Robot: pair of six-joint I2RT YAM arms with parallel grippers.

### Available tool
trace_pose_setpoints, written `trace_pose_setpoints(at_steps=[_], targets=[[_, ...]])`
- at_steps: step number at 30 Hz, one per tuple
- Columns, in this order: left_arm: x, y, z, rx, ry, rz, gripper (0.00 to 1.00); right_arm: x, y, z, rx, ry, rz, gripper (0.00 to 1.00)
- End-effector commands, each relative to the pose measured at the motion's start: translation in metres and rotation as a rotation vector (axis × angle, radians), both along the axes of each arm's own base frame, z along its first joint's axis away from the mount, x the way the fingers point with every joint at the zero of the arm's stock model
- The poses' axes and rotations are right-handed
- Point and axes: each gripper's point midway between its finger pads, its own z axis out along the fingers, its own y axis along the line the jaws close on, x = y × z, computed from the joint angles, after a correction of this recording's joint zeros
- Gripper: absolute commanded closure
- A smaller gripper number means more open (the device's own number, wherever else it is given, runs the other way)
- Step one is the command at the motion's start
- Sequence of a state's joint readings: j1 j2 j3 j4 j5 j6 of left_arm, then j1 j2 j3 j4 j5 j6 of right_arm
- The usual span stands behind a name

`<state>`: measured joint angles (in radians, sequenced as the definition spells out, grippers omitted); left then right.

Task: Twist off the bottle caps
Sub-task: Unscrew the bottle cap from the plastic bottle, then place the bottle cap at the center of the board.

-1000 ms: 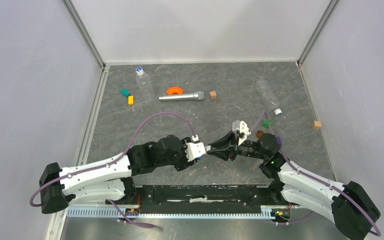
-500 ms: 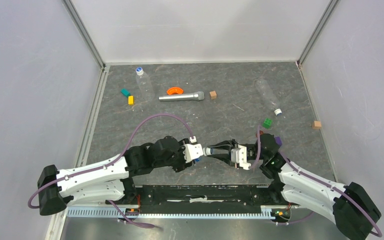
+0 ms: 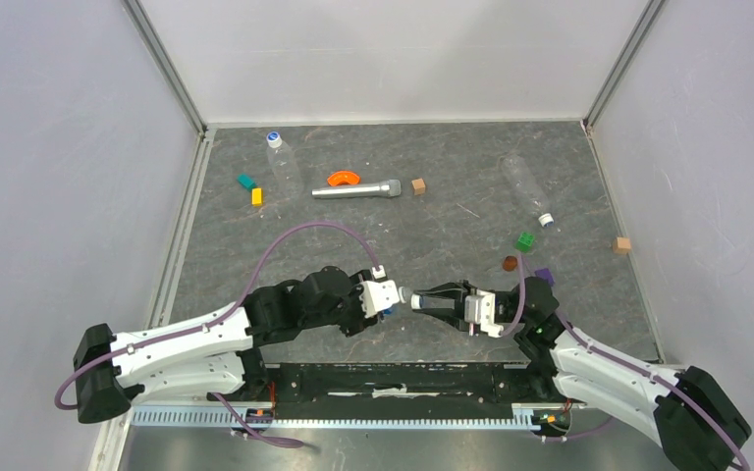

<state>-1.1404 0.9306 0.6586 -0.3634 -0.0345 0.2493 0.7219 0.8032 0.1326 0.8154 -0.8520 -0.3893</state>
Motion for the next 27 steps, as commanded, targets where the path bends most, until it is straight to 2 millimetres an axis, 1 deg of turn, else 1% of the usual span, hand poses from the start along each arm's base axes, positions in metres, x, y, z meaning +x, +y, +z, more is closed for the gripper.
trace_pose_setpoints(at_steps=[1,7,9,11,13,14,15,16,18,20,22,27], targets=[[0.011,-0.01,0.023,-0.079,-0.047,0.038,0.95,0.011,-0.006,0.012,0.058,0.017,-0.09,0.69],[0.028,0.004,0.021,-0.06,-0.095,0.154,0.95,0.043,-0.023,0.02,0.13,0.071,-0.316,0.72],[0.036,0.01,0.025,-0.071,-0.117,0.22,0.96,0.06,-0.033,0.026,0.165,0.075,-0.425,0.71],[0.042,0.015,0.031,-0.092,-0.142,0.271,0.96,0.087,-0.052,0.03,0.198,0.099,-0.604,0.74],[0.047,0.019,0.038,-0.126,-0.163,0.309,0.96,0.113,-0.071,0.034,0.22,0.19,-0.785,0.75],[0.048,0.02,0.042,-0.152,-0.174,0.324,0.96,0.126,-0.083,0.03,0.229,0.25,-0.891,0.73],[0.048,0.022,0.045,-0.177,-0.183,0.33,0.96,0.134,-0.09,0.029,0.236,0.291,-0.959,0.72],[0.049,0.022,0.05,-0.204,-0.191,0.335,0.96,0.143,-0.097,0.021,0.22,0.339,-1.033,0.72],[0.048,0.023,0.057,-0.257,-0.204,0.34,0.96,0.156,-0.103,0.01,0.188,0.426,-1.135,0.71],[0.047,0.026,0.065,-0.298,-0.212,0.345,0.96,0.165,-0.097,-0.003,0.108,0.49,-1.164,0.7],[0.047,0.03,0.07,-0.325,-0.22,0.356,0.96,0.172,-0.086,-0.02,0.038,0.582,-1.169,0.7],[0.044,0.039,0.075,-0.358,-0.222,0.374,0.95,0.189,-0.051,-0.049,-0.086,0.769,-1.093,0.71]])
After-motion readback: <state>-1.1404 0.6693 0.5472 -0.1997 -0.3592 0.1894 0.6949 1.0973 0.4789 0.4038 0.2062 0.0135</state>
